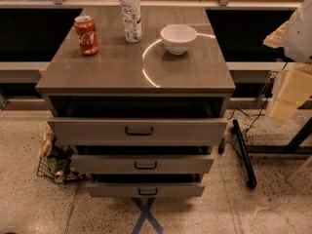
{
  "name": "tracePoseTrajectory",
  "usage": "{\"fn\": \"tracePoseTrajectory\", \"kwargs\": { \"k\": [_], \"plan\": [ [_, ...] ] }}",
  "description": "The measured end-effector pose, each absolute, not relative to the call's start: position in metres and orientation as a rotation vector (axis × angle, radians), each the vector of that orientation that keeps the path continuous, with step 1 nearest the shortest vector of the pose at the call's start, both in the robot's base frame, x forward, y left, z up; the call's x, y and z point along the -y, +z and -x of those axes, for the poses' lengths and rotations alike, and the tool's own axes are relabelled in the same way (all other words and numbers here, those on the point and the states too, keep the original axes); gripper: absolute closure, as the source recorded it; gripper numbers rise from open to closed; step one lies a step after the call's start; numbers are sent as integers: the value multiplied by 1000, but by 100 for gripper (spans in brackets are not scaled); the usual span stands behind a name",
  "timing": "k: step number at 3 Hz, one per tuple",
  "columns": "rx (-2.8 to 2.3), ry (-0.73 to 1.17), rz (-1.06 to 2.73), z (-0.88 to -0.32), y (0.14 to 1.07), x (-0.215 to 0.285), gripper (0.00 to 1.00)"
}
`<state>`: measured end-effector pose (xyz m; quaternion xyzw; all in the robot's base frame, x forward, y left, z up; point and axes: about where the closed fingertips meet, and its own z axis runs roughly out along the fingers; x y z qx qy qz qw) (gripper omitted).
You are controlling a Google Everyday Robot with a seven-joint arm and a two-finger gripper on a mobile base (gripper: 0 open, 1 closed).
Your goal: Knock blue plastic bottle over
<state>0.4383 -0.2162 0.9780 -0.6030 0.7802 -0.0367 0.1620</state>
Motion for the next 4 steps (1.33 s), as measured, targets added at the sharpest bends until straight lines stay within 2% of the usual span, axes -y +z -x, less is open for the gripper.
{"fn": "tracePoseTrajectory", "kwargs": {
  "k": [2,3,4],
  "plan": [
    [-2225,-102,1637,-458,977,211,0],
    [-2183,-9,1455,-502,979,201,0],
    [-2084,201,1256,-544,973,168,0]
  ]
}}
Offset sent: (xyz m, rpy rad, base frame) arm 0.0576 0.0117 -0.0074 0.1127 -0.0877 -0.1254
